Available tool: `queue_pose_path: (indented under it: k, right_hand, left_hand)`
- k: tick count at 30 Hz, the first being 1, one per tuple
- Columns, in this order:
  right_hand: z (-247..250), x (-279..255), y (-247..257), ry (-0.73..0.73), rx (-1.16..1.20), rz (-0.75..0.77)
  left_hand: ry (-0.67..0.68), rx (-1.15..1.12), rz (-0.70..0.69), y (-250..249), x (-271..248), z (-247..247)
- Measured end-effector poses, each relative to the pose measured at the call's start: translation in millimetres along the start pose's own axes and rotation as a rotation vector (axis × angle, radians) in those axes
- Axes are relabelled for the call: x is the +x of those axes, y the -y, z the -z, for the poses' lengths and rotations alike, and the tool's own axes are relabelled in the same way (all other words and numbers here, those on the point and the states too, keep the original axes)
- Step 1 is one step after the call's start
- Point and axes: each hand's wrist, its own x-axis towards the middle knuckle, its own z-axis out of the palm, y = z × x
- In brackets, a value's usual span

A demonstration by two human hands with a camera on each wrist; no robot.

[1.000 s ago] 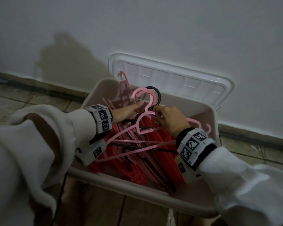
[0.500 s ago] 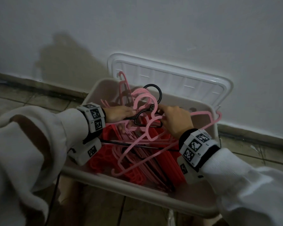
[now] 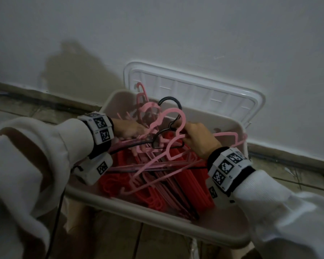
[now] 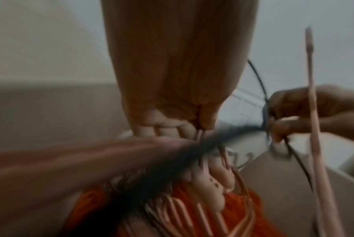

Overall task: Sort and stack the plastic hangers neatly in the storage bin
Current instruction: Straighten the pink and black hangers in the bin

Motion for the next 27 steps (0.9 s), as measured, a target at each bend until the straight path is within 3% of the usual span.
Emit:
queue_pose_path:
  k: [4, 8, 12, 15, 17, 22, 24, 27]
  right_hand:
    - [-16, -2, 12, 0.026, 0.159, 0.03]
    - [-20, 1, 16, -0.057, 0.288, -0.109]
    - [-24, 10, 14, -0.091, 0.517, -0.223]
    - [-24, 16, 19, 0.052, 0.542, -0.19]
    - [-18, 26, 15, 0.153, 0.412, -0.17]
    - [16, 26, -3, 0.237, 0.065, -0.219]
    - [17, 18, -10, 0.361, -0.138, -0.234]
    - [-11, 18, -31, 0.567, -0.228, -0.335]
  left_hand:
    - [0.108, -0.135, -0.068, -15, 3, -9]
    - [0.154, -0.411, -0.072, -21, -1, -18]
    - [0.136, -0.186, -0.22, -20, -2, -26]
    - [0.065, -0.212, -0.269, -7, 10, -37]
    - [-0.044, -0.205, -0.248, 1, 14, -35]
    - [-0.284, -0.215, -0.263, 13, 18, -13]
    - [-0.393, -0.246, -0.278, 19, 17, -5]
    - [-0.488, -0.235, -0.324, 27, 18, 3]
